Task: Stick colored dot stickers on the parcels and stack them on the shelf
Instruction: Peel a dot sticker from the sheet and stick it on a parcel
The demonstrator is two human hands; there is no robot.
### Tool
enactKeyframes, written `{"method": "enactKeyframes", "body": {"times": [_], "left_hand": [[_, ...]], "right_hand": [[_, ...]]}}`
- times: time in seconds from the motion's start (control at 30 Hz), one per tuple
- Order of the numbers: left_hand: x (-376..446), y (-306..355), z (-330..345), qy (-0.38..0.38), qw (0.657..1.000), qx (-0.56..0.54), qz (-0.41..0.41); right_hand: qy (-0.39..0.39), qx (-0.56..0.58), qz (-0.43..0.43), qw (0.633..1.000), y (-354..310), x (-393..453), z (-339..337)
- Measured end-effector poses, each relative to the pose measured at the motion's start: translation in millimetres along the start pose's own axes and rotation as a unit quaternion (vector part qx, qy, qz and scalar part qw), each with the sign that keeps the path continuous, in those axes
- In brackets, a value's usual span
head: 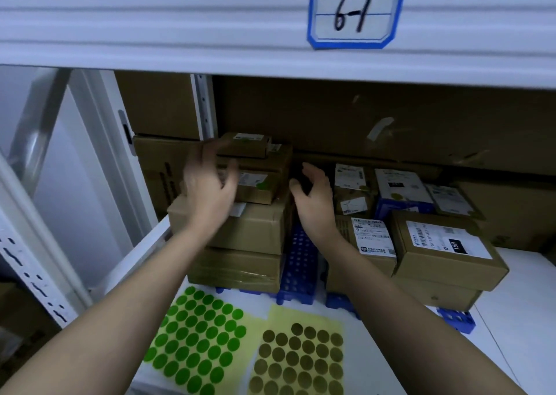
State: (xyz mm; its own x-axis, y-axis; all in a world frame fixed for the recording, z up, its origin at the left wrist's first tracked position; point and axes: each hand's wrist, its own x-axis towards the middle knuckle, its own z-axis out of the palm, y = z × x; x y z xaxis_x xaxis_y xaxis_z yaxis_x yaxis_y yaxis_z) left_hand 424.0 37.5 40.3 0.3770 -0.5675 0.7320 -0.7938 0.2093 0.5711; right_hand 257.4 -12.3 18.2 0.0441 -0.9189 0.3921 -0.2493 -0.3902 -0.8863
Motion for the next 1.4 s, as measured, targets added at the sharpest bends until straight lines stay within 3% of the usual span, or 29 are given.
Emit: {"method": "enactKeyframes", "body": {"times": [0.1,0.17,0.37,0.57,0.8,0.97,1.17,1.4], "left_hand": [[-4,40,22,-0.034,0.994,-0.021,0.106],[-11,64,45,-0.063,0.987,-0.062,0.133],[-55,138,122,-0.151,0.975,-0.109,0.121],[-101,225,187,-0.255,0.943,-0.206,0.065],[-163,339,251,-0.400,0.884,-0.240,0.016],[-208,404,306,-0.527,0.819,-0.226,0.007],[-264,469,364,-0.623,0.755,-0.204,-0.019],[-317,535,402,-0.702,0.677,-0.206,-0.076]], "right_hand": [[0.025,0.042,-0.041,0.998,0,-1,-28],[0.061,0.034,-0.062,0.996,4,-1,-52],[0.154,-0.030,-0.051,0.986,33,-10,-147],[0.219,-0.074,0.016,0.973,65,-24,-257],[0.272,-0.141,0.102,0.946,108,-44,-385],[0.287,-0.168,0.133,0.934,143,-61,-470],[0.306,-0.238,0.179,0.904,174,-85,-563],[0.299,-0.367,0.295,0.830,205,-112,-655]]}}
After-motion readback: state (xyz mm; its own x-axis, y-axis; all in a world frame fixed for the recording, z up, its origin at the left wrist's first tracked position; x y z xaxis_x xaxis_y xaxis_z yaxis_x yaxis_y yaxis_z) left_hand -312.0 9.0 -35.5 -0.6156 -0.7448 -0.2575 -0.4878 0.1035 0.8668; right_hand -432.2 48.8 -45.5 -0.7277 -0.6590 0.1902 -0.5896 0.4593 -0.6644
